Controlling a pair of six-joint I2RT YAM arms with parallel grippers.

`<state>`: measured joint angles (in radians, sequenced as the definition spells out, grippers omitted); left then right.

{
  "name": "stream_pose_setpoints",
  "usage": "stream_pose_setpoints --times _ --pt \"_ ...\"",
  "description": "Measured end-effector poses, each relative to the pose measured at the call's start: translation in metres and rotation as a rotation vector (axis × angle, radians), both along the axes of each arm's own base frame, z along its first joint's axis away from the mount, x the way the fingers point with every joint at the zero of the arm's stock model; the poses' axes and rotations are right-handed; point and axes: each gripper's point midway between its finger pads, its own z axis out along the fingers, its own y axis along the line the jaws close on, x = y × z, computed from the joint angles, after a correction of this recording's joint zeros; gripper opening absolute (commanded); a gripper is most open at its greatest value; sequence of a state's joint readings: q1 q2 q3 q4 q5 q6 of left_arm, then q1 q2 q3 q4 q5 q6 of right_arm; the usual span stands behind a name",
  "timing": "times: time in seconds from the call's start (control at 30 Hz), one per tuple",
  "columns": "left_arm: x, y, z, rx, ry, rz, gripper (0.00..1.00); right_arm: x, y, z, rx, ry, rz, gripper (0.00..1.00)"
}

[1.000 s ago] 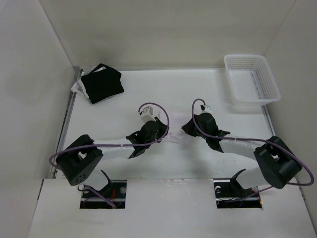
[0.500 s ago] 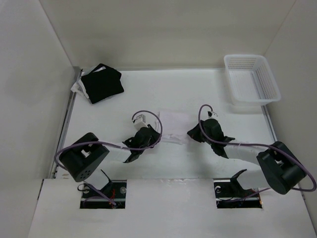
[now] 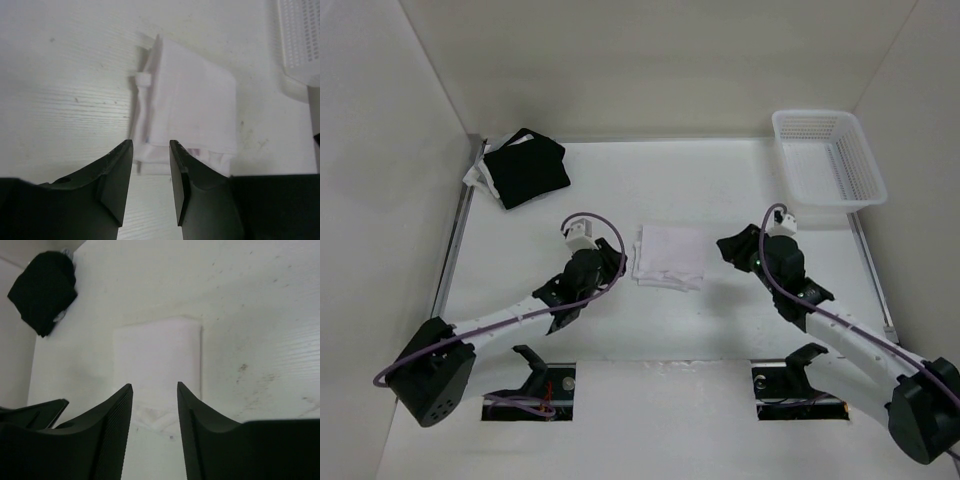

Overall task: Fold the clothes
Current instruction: Fold the tank top

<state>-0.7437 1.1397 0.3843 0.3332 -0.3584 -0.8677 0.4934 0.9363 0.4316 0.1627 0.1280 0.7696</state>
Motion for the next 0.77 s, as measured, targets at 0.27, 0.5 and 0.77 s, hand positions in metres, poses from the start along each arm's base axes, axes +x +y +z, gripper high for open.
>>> stream_pose_setpoints --times 0.27,0.5,0.77 --pt "0.016 0.07 0.0 0.11 0.042 0.161 0.41 0.013 -0.038 0.001 -0.078 -0.043 -0.154 0.56" --pt "0.017 0.1 -0.01 0.156 0.09 0.216 0.4 0.009 -0.053 -0.047 -0.152 0.029 -0.211 0.55" --pt "0.014 0.098 -0.017 0.193 0.106 0.186 0.44 0.01 -0.054 -0.049 -0.149 0.018 -0.22 0.55"
